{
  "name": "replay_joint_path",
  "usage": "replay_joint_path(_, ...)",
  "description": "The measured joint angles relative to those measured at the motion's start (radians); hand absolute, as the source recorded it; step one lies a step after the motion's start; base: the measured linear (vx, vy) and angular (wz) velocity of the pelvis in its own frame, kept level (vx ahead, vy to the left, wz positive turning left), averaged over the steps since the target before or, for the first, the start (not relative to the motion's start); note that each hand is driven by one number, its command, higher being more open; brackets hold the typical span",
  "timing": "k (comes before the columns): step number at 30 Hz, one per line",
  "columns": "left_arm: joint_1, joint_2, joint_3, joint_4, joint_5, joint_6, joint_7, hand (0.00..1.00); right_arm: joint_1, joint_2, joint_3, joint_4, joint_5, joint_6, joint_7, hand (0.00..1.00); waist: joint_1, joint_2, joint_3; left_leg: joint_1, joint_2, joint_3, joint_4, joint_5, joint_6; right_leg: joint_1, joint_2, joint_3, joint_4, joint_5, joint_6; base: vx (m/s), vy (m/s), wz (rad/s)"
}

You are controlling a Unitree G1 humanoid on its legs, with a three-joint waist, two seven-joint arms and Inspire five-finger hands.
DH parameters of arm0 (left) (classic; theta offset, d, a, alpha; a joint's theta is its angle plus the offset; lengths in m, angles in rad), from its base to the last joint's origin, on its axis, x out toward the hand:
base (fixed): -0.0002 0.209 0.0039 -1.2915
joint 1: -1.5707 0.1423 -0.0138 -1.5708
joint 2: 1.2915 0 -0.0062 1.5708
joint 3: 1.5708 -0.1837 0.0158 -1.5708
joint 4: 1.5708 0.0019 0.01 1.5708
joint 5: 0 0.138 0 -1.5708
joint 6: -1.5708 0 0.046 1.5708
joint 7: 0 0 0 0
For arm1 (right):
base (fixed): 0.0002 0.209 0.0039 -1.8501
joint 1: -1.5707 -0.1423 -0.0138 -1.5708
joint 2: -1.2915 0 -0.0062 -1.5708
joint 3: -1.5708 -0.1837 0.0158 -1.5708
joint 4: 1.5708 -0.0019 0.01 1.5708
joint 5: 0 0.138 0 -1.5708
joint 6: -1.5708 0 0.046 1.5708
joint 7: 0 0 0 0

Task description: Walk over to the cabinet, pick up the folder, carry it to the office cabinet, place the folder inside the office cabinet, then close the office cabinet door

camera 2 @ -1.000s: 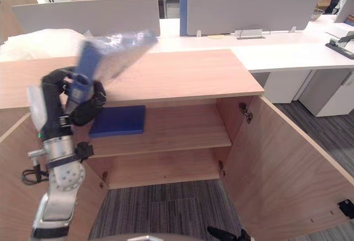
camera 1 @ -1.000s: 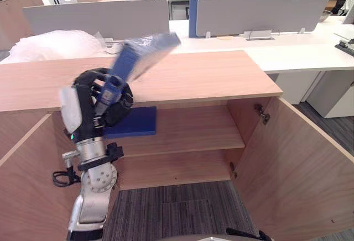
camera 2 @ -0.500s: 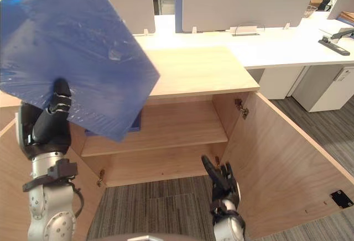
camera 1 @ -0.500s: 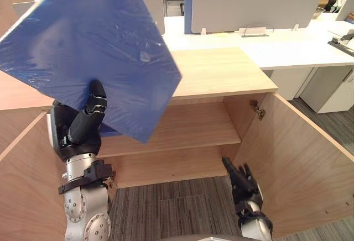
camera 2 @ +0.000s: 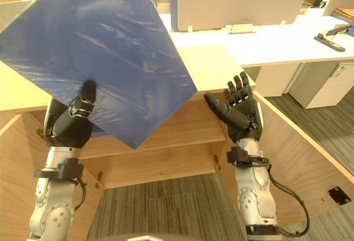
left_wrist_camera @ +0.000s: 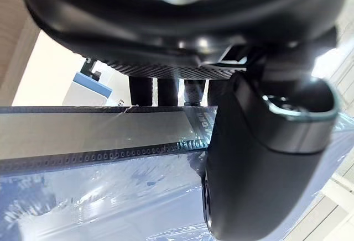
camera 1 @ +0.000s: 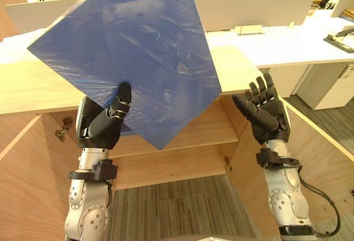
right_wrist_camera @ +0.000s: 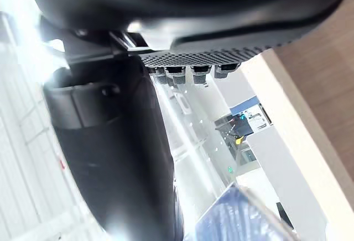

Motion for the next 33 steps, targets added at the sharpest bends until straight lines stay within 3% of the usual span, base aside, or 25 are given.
replay_joint_path(17,-0.007,0.016,-0.001,0.025,0.122,0.001,-0.06,0.0,-0.12,-0.112,0.009,-0.015,-0.078,0.005,0.085,1.0,0.0,0.014,-0.009,-0.002,0.0,-0.004,0.006,0.0,0.0,0.0,0.0,-0.002,0.008,0.001,0.004,0.0,0.001,0.0)
replay_joint_path(24,-0.043,0.017,-0.027,0.022,0.168,-0.001,-0.085,0.0,-0.206,-0.171,0.148,-0.022,-0.128,0.015,0.177,1.0,0.0,0.02,-0.015,-0.003,0.001,-0.004,0.009,0.0,0.0,-0.001,0.0,0.0,0.011,0.002,0.005,0.0,0.0,0.0)
replay_joint_path(28,-0.044,0.019,-0.017,0.021,0.178,-0.014,-0.085,0.0,-0.233,-0.204,0.172,-0.018,-0.157,0.024,0.181,1.0,0.008,0.02,-0.018,-0.004,0.001,-0.004,0.009,0.001,0.001,-0.002,0.0,0.0,0.011,0.003,0.006,0.0,0.0,0.0)
replay_joint_path(29,-0.044,0.02,-0.016,0.021,0.178,-0.02,-0.084,0.0,-0.246,-0.209,0.181,-0.014,-0.157,0.027,0.181,0.0,0.008,0.02,-0.018,-0.004,0.001,-0.004,0.009,0.001,0.001,-0.002,0.0,0.0,0.011,0.003,0.006,0.0,0.0,0.0)
replay_joint_path(33,-0.044,0.025,-0.016,0.02,0.177,-0.033,-0.081,0.0,-0.294,-0.249,0.211,0.007,-0.156,0.028,0.181,0.0,0.01,0.02,-0.022,-0.004,0.001,-0.004,0.008,0.002,0.002,-0.002,0.0,0.0,0.012,0.003,0.007,0.0,0.0,0.0)
